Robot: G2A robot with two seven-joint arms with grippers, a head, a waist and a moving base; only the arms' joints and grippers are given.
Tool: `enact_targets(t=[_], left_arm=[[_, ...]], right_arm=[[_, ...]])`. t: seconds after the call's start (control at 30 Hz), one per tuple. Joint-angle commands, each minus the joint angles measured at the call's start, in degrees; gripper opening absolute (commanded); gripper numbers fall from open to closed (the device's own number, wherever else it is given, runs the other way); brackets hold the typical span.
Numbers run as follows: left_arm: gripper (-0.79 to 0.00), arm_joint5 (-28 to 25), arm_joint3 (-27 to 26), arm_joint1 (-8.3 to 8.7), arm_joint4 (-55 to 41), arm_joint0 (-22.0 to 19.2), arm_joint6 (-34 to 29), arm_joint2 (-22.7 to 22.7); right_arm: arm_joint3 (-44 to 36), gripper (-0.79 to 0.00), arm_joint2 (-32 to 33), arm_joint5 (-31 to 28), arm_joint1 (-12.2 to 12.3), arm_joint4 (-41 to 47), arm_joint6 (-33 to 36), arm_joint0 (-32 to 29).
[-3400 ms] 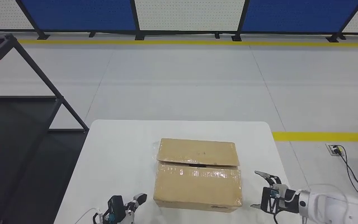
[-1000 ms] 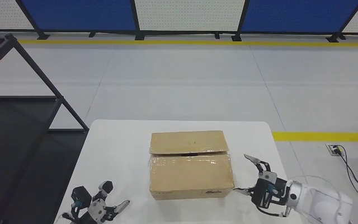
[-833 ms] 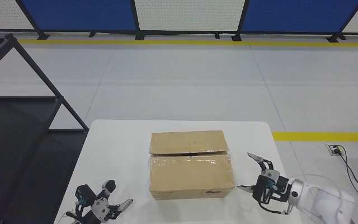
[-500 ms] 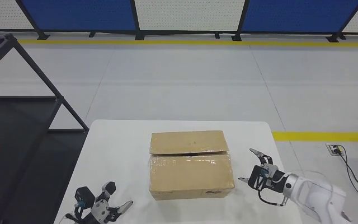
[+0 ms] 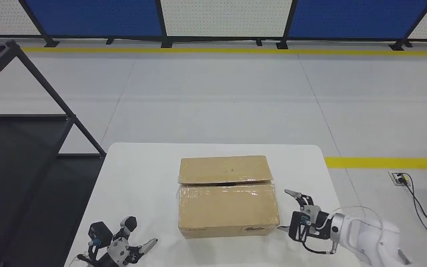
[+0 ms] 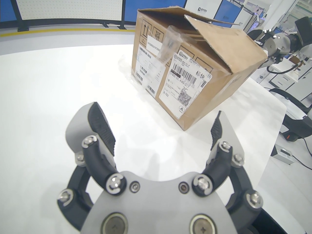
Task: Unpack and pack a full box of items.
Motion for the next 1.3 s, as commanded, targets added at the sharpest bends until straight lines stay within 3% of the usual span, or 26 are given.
enact_targets(t=[0.0,0.3,0.63,1.27], left_arm=[[0.0,0.01,0.21,-0.03,-0.13,-0.17,-0.13,0.09],[0.0,0.24,0.73,-0.15,-0.46,-0.71,-0.64,0.5],[0.0,0.34,0.83,-0.2,-0.88,-0.67,-0.77,0.27],[0.0,0.01,2.05,-0.28,-1.5,-1.51,-1.77,0.26]], right_arm=[[-0.15,0.0,0.19,-0.34,0.16,-0.3,-1.94,-0.31],[-0.36,0.0,1.75,-0.41,0.93,-1.87,-8.18,-1.43],[-0.33,0.0,2.01,3.79,0.33,2.36,1.44,-0.72],[-0.52,0.0,-1.32,2.65,-0.05,2.14,-0.33,1.27]])
